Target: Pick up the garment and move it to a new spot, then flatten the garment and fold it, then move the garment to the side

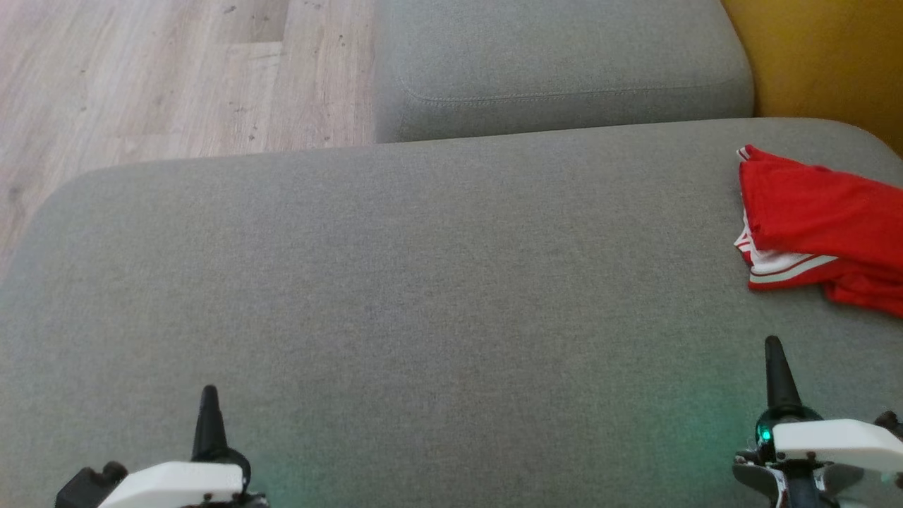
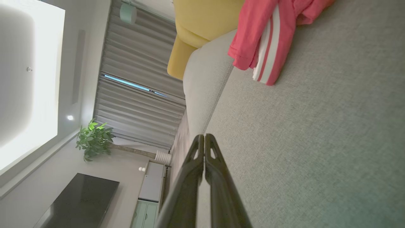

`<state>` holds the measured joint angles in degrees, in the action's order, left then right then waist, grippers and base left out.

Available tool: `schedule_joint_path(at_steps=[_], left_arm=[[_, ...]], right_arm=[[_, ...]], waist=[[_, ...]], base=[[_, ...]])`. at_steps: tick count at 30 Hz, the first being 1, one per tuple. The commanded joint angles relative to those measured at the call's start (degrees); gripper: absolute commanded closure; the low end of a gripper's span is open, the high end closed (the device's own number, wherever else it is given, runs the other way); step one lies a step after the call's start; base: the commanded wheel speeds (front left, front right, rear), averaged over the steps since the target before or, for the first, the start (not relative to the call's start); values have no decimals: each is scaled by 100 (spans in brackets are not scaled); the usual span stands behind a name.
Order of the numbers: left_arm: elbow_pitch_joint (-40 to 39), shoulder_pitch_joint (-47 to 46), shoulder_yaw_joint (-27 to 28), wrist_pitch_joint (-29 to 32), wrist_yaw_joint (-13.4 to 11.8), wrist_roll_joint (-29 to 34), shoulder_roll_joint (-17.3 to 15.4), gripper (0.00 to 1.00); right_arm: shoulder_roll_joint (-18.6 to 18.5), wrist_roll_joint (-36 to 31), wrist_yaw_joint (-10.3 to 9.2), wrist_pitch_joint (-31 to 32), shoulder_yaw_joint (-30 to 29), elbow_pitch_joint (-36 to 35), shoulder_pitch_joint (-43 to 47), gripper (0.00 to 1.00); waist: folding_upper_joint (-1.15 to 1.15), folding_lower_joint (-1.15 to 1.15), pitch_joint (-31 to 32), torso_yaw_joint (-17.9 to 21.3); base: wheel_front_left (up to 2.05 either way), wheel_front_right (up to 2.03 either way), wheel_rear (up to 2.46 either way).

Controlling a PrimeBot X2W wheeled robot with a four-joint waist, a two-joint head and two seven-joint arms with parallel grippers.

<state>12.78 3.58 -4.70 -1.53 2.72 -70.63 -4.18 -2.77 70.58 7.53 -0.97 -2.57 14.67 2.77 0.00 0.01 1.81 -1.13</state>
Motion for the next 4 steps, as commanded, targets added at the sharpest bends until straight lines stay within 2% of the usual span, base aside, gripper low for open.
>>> schedule_joint_path(at_steps=[1, 4], left_arm=[[-140, -370, 230, 22, 68, -134, -62, 100], [-117, -421, 286, 72, 104, -331, -61, 100]], right_arm=[[-134, 144, -3, 33, 48, -173, -321, 100], [-135, 334, -3, 83, 25, -164, -370, 100]], waist=[[0, 0, -5, 3], [0, 0, -22, 13]], base=[[0, 0, 0], [0, 0, 0]])
